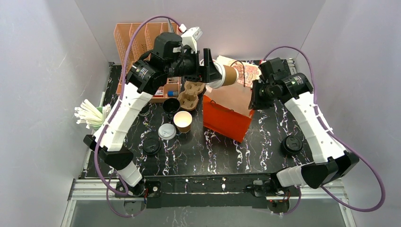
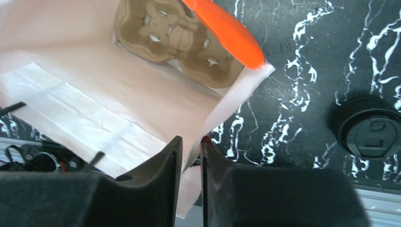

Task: Pack the takeout coffee
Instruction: Place the coffee cup on the cup tray.

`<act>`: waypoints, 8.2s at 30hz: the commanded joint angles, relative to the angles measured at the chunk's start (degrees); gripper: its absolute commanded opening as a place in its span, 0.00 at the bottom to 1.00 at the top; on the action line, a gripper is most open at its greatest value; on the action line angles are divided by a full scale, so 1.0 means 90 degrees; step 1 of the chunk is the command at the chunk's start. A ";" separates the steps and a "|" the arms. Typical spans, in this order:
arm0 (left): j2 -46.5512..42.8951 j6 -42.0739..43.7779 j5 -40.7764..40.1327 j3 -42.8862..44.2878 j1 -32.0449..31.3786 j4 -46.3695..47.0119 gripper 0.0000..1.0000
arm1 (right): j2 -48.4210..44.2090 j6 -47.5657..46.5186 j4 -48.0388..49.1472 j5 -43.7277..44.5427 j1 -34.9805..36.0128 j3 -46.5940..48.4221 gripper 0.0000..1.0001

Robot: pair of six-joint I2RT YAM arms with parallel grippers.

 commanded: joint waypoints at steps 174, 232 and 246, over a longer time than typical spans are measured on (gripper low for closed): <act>0.2381 0.1438 -0.4116 -0.1130 -0.1860 -0.0711 0.45 | -0.3245 0.0195 0.3655 0.4527 0.3639 -0.3613 0.01; 0.3838 0.1079 -0.3289 0.1598 -0.1723 -0.1977 0.85 | -0.3457 0.1763 0.2509 0.4729 0.3639 -0.3720 0.85; 0.2950 0.0855 -0.3277 0.1498 -0.1716 -0.1436 0.94 | -0.2957 0.2862 0.1310 0.4938 0.3631 -0.3149 0.79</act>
